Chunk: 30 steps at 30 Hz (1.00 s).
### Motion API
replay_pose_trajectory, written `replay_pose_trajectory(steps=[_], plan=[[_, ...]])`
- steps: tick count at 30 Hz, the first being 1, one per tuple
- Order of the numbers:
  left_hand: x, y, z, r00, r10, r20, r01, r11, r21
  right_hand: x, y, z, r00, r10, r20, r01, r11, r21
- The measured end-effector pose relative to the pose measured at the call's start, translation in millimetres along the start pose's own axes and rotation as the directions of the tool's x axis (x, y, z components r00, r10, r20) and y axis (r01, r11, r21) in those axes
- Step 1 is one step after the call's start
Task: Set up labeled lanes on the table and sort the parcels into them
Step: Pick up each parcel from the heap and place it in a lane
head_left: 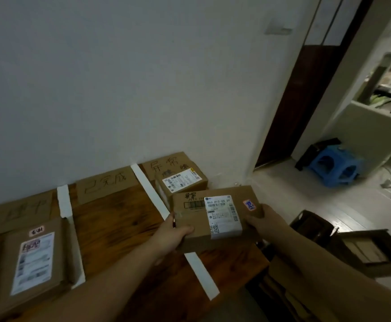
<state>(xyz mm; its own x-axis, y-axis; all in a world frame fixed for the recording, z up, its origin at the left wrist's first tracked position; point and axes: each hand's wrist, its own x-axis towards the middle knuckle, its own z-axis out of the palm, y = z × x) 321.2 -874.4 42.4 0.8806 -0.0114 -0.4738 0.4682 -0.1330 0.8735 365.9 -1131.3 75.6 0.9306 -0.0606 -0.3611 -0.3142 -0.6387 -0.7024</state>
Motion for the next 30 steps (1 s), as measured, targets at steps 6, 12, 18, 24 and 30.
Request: replay_pose_trajectory(steps=[6, 12, 18, 24, 30], plan=[[35.9, -13.7, 24.2, 0.983, -0.097, -0.154, 0.087, 0.994, -0.069, 64.8, 2.4, 3.5, 0.995, -0.064, 0.076, 0.073, 0.989, -0.126], [52.7, -25.6, 65.2, 0.912, -0.173, -0.372, 0.139, 0.983, -0.117, 124.3, 22.1, -1.0, 0.904, -0.200, 0.378, 0.229, 0.973, -0.033], [67.3, -25.4, 84.7, 0.872, -0.157, -0.463, 0.122, 0.987, -0.105, 164.5, 43.2, 8.0, 0.884, -0.221, 0.412, 0.236, 0.972, 0.014], [75.4, -17.8, 75.6, 0.817, -0.216, -0.535, 0.212, 0.975, -0.070, 181.1, 35.6, 22.9, 0.875, -0.194, 0.444, 0.249, 0.966, -0.070], [53.9, 9.6, 41.4, 0.823, -0.155, -0.547, 0.175, 0.984, -0.016, 179.2, -8.2, 20.3, 0.914, -0.271, 0.302, 0.374, 0.852, -0.367]])
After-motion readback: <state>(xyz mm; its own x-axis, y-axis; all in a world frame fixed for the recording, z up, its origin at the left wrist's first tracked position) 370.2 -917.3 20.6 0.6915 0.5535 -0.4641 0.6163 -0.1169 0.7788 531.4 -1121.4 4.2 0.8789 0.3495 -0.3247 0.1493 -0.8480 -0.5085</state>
